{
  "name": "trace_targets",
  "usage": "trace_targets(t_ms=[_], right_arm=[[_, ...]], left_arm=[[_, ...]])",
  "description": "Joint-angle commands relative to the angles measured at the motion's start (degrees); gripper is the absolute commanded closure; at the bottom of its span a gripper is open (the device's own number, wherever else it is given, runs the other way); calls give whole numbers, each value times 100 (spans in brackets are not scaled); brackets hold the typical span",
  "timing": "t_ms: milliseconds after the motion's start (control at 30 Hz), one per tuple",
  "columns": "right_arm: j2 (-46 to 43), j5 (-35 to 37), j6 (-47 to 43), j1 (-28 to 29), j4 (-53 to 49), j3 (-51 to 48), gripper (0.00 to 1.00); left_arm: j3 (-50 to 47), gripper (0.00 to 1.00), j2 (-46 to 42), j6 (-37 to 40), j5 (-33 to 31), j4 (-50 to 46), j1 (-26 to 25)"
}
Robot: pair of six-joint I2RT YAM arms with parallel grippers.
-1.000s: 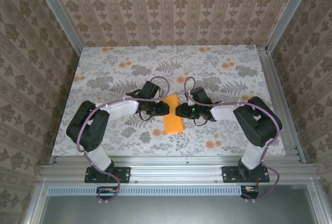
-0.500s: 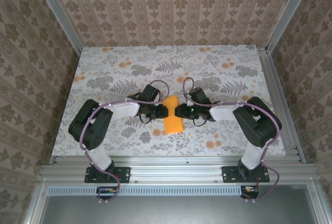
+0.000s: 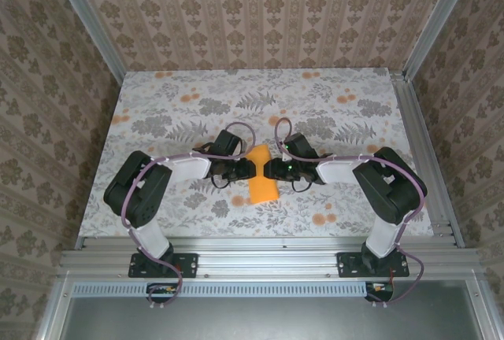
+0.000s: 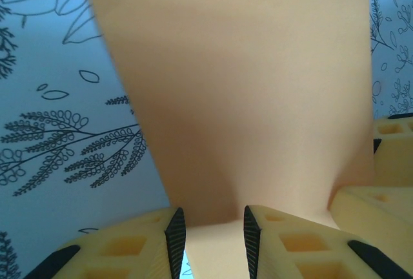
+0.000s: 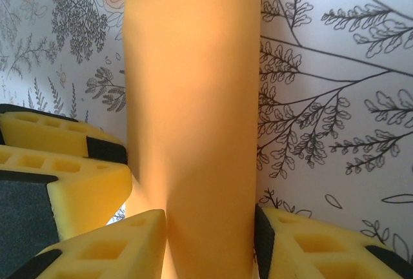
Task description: Fold a paper plane with a square sheet of paper (pick it up from the middle)
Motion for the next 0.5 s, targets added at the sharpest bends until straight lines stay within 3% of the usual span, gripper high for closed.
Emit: trace_targets(t_ms=[0, 467], right_arm=[[77, 192, -121, 73, -302, 150, 56], [-44, 788, 422, 171, -295, 64, 55]], left_arm=[[-126, 66, 95, -103, 108, 214, -49], [-195, 65, 18, -109, 154, 220, -40]])
